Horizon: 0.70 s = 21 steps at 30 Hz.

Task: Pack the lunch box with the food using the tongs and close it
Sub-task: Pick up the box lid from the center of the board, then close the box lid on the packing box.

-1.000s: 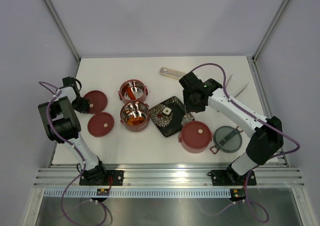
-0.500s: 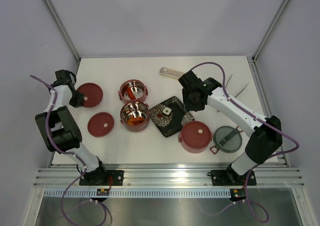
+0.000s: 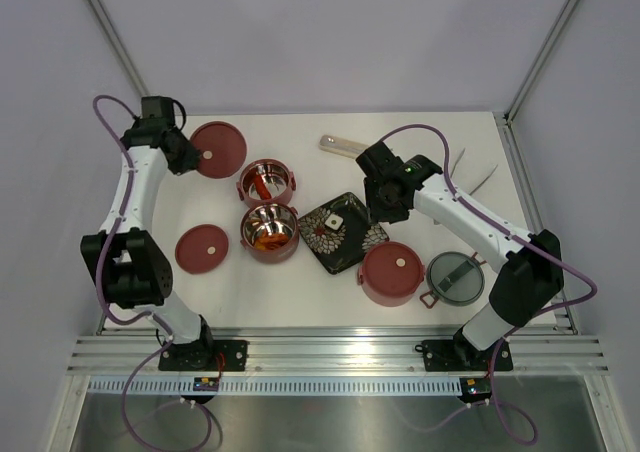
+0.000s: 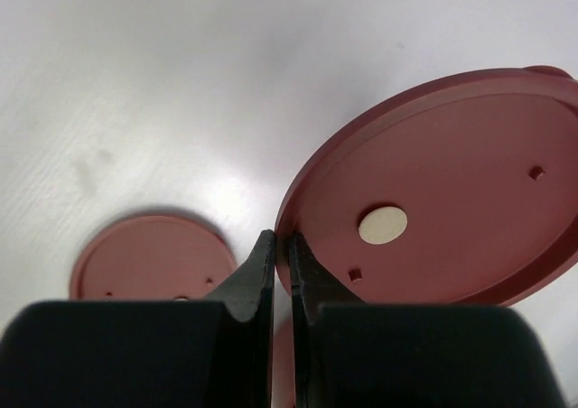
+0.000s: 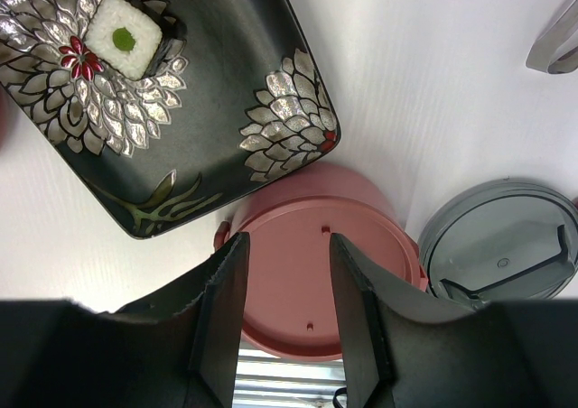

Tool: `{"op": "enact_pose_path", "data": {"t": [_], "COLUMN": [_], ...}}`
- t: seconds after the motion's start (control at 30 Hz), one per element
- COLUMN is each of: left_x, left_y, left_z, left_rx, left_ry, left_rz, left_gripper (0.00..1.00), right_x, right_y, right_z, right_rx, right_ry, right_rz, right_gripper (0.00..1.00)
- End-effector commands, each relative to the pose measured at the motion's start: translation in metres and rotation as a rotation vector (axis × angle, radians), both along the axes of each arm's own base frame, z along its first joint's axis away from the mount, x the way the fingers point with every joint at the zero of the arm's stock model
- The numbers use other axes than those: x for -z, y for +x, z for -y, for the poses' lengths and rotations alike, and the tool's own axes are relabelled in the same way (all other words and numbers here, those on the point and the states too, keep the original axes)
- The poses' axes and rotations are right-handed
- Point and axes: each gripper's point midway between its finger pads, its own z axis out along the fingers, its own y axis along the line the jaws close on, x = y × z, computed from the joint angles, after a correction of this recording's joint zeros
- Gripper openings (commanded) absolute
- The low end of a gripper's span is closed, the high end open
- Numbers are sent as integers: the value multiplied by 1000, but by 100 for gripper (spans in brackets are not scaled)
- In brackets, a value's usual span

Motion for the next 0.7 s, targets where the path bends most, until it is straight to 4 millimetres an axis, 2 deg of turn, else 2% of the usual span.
{"op": "enact_pose_path", "data": {"t": [0.0,0.07,0.13,0.23,0.37,0.43,0.67], "left_x": [-10,-9,0,19,43,55,77], "left_y": [15,24,33,40,47,47,42], "left_z": [51,66,86,107,124,127,125], "left_rx": [165,193,230,281,321,326,326], "left_ry": [-11,-24,-51,-108,-145,-141,-118], "left_rz": [-1,7,-2,-33,-76,-109,-184], "left_gripper": [0,0,0,0,0,0,0], "right_x": [-10,-12,-12,-11,-9,-10,-10], "right_y": [7,6,5,1,-3,-4,-6], "right_z": [-3,-2,0,5,7,9,11], "right_rx": [-6,-2,4,18,34,40,45], "right_ry": [-5,-5,-10,-16,-16,-20,-27], "right_rz": [39,42,45,41,32,30,28], "right_gripper": [48,48,48,48,48,48,48]}}
